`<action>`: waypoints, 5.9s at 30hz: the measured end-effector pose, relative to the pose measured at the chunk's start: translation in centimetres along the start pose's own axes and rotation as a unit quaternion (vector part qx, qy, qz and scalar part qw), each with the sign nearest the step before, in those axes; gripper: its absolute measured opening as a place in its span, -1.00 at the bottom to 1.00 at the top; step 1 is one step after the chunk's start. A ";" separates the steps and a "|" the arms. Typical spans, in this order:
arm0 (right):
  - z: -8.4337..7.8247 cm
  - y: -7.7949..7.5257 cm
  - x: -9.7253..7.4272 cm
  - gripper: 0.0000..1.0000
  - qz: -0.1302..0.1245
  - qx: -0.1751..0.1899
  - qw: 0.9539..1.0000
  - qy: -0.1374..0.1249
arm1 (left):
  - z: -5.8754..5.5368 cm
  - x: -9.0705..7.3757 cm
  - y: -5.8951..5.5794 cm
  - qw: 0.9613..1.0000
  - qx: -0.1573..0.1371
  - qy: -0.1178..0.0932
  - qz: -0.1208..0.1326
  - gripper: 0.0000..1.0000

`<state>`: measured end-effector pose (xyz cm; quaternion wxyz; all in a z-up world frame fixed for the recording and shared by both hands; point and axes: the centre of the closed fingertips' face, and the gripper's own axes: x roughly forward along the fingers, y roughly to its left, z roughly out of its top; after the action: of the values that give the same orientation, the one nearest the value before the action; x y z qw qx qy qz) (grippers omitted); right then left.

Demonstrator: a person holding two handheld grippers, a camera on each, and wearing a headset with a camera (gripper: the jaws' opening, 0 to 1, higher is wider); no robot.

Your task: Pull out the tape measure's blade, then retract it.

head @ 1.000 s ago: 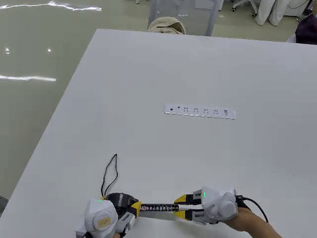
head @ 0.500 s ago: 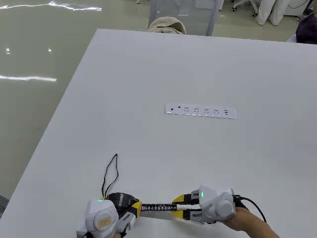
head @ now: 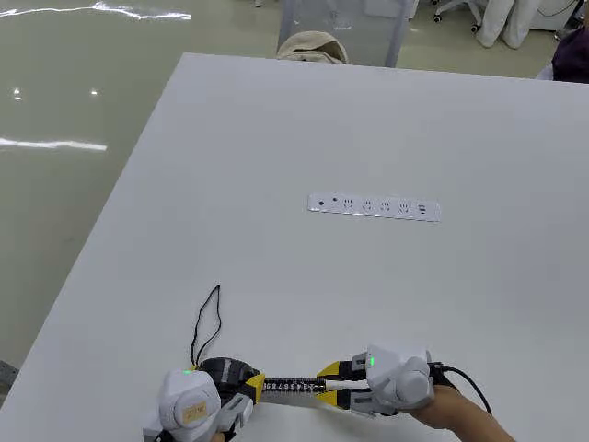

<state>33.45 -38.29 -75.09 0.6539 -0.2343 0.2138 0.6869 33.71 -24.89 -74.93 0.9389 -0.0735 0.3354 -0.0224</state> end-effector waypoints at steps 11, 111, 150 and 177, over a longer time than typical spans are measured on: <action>0.2 0.0 0.4 -0.74 0.002 -0.001 1.000 -0.001 | 0.1 -0.1 0.0 1.000 -0.001 -0.001 -0.001 0.22; 1.8 0.1 3.8 -0.74 0.015 -0.011 1.000 -0.005 | -0.1 -0.2 0.1 1.000 -0.009 -0.004 -0.008 0.22; 2.9 0.3 5.5 -0.74 0.022 -0.023 0.999 -0.008 | 0.1 -0.3 0.1 1.000 -0.014 -0.003 -0.014 0.22; 3.4 0.5 6.7 -0.74 0.027 -0.023 0.999 -0.008 | 0.0 -0.3 0.1 1.000 -0.014 -0.003 -0.016 0.22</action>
<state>32.54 -30.89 -76.41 0.6312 -0.2379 0.1988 0.7110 33.50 -24.79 -74.78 0.9384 -0.0924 0.3313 -0.0319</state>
